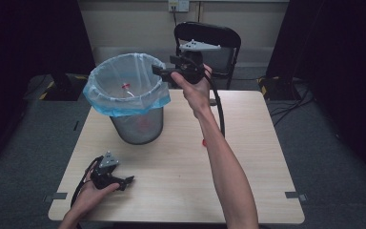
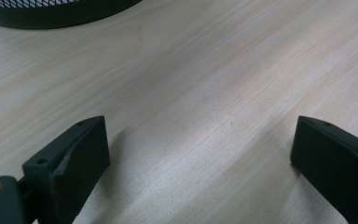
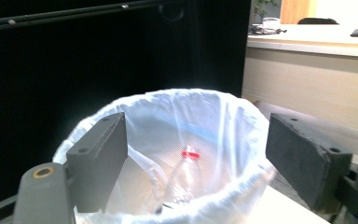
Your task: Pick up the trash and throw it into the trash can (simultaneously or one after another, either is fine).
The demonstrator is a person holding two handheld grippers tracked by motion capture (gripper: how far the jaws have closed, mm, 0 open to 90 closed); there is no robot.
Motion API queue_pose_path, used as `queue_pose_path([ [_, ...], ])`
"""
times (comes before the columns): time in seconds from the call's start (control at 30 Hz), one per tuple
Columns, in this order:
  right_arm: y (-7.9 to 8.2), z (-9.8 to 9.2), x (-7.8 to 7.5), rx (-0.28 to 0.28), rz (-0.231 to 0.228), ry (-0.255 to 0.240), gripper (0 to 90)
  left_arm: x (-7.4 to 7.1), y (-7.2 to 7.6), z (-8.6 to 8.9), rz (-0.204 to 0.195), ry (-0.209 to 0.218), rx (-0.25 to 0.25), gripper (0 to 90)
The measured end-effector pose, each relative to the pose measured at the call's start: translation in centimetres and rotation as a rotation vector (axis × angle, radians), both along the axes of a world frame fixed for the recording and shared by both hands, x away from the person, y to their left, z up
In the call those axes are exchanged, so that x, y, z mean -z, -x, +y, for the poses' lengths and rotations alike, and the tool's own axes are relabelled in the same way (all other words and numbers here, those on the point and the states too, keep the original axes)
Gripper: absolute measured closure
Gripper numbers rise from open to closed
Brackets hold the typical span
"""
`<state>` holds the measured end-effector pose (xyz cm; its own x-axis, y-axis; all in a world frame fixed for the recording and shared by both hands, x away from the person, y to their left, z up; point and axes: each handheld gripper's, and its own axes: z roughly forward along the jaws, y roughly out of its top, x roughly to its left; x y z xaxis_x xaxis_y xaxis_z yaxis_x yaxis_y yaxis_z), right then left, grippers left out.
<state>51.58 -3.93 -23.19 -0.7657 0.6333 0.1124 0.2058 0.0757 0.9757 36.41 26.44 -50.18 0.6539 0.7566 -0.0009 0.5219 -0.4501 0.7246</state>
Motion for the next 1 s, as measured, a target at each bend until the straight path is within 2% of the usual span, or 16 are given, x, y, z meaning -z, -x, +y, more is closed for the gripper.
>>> queue_pose_path([
  [0.07, 0.2, -0.9, 0.4, 0.022, 0.011, 0.008, 17.3, 0.0, 0.0, 0.0, 0.0, 0.0, 0.0, 3.9],
  [0.57, 1.3, -5.6, 3.7, 0.08, 0.059, 0.054, 14.8, 0.0, 0.0, 0.0, 0.003, -0.004, 0.002, 3.9],
  [0.6, 1.5, -6.1, 4.4, 0.091, 0.07, 0.071, 14.2, 0.0, 0.0, 0.0, 0.003, -0.004, 0.002, 3.9],
  [0.63, 1.5, -6.1, 4.4, 0.091, 0.07, 0.071, 14.2, 0.0, 0.0, 0.0, 0.003, -0.004, 0.002, 3.9],
  [0.67, 1.6, -6.5, 5.3, 0.097, 0.084, 0.086, 14.2, 0.0, 0.0, 0.0, 0.002, -0.004, 0.002, 3.9],
  [0.7, 1.6, -6.5, 5.3, 0.097, 0.084, 0.086, 14.2, 0.0, 0.0, 0.0, 0.003, -0.004, 0.002, 3.9],
  [0.73, 1.7, -7.0, 6.2, 0.103, 0.099, 0.092, 14.2, 0.0, 0.0, 0.0, 0.003, -0.004, 0.002, 3.9],
  [0.77, 1.7, -7.0, 6.2, 0.103, 0.099, 0.092, 14.2, 0.0, 0.0, 0.0, 0.002, -0.004, 0.002, 3.9],
  [1.0, 2.1, -8.5, 9.2, 0.122, 0.148, 0.117, 15.9, 0.0, 0.0, 0.0, 0.003, -0.004, 0.002, 3.9],
])
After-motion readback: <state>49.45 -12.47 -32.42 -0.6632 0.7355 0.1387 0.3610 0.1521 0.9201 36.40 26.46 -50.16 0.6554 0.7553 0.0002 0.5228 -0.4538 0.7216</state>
